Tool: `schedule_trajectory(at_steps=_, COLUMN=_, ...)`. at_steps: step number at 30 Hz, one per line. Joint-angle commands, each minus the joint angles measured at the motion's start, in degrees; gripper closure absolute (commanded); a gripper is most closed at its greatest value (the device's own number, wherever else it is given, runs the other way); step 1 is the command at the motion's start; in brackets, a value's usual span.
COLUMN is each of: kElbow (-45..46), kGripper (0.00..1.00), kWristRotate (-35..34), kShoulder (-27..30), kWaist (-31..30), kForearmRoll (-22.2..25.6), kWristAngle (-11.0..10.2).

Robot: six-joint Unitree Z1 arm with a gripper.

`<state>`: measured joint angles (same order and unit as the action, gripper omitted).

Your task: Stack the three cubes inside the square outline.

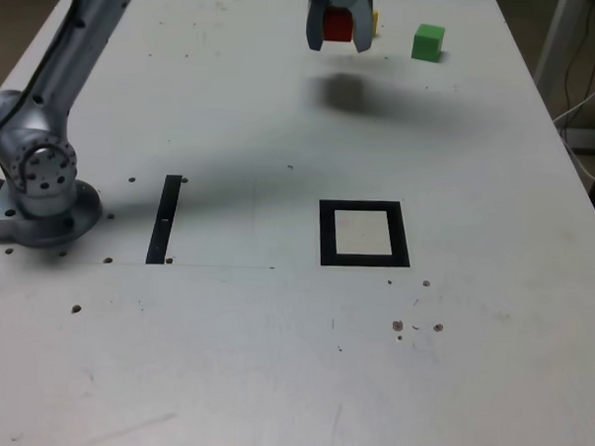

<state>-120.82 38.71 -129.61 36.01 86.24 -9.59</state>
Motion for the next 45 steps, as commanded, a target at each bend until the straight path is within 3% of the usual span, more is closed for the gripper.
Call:
schedule_trajectory(at_steps=1, kElbow=9.1, kGripper=0.62, kWristRotate=-2.7, kShoulder=8.8, kWaist=-3.1, kForearmRoll=-2.6, kWristAngle=-0.2)
schedule_trajectory(at_steps=7, kElbow=21.9, kGripper=0.62, kWristRotate=-10.6, kShoulder=14.7, kWaist=-12.3, kForearmRoll=-8.0, kWristAngle=0.0)
schedule_trajectory(at_steps=17, kElbow=31.2, kGripper=0.62, kWristRotate=-29.1, kShoulder=19.7, kWaist=-29.3, kForearmRoll=-11.4, kWristAngle=0.8)
schedule_trajectory(at_steps=23, kElbow=37.0, kGripper=0.62, kWristRotate=-37.3, kShoulder=19.8, kWaist=-36.2, kForearmRoll=-18.4, kWristAngle=3.9)
schedule_trajectory(at_steps=27, kElbow=40.0, kGripper=0.62, kWristRotate=-39.9, kShoulder=18.2, kWaist=-38.5, kForearmRoll=-21.8, kWristAngle=6.9)
schedule_trajectory(at_steps=34, kElbow=39.0, kGripper=0.62, kWristRotate=-41.8, kShoulder=15.9, kWaist=-42.0, kForearmRoll=-20.6, kWristAngle=9.9)
schedule_trajectory(at_steps=45, kElbow=35.8, kGripper=0.62, kWristRotate=-44.2, kShoulder=13.6, kWaist=-45.9, kForearmRoll=-21.3, kWristAngle=9.3)
